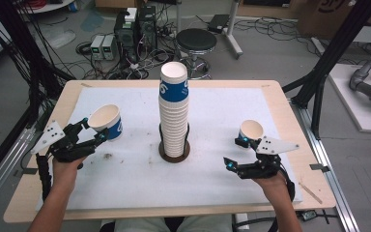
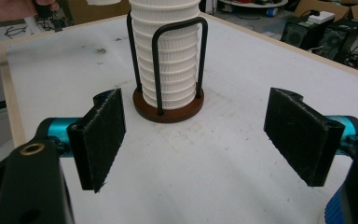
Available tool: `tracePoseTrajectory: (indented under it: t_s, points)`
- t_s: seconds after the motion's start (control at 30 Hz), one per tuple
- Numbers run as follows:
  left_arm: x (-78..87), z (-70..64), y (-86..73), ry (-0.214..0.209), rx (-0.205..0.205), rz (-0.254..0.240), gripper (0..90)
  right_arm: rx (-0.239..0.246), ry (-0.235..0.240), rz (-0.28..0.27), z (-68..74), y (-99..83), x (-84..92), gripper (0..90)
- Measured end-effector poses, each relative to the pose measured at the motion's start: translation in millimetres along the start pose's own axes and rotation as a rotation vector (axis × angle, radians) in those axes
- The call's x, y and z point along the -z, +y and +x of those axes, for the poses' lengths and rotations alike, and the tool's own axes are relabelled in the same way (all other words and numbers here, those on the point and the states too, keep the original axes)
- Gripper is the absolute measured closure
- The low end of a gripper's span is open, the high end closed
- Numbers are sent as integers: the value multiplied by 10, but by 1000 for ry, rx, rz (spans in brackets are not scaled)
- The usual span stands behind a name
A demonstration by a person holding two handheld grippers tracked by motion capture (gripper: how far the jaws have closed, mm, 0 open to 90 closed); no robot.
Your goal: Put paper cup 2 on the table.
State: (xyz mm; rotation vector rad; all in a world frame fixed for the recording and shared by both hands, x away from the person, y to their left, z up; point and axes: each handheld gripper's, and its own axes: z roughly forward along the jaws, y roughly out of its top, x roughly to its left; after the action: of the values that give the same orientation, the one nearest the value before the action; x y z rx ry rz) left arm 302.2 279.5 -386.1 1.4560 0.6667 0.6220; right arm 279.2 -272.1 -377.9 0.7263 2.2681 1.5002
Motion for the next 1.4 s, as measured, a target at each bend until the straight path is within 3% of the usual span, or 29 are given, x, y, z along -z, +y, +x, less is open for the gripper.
tracePoseTrajectory:
  t_s: [0.23,0.37,0.47,0.7,1.0,1.4]
  points:
    - [-63,86,-35,27,-2,0,363,5,5,6,7,-2,-21,212]
    - [-132,125,-86,42,0,25,362,8,5,6,23,-9,-17,212]
    - [-208,150,-147,48,0,65,362,4,7,9,25,-11,-23,212]
    - [-383,197,-311,91,2,207,362,8,13,8,28,-8,-41,212]
    - [-493,221,-447,128,15,331,362,7,16,9,27,-13,-37,212]
    - [-395,144,-451,154,7,383,303,10,16,10,31,-19,-39,212]
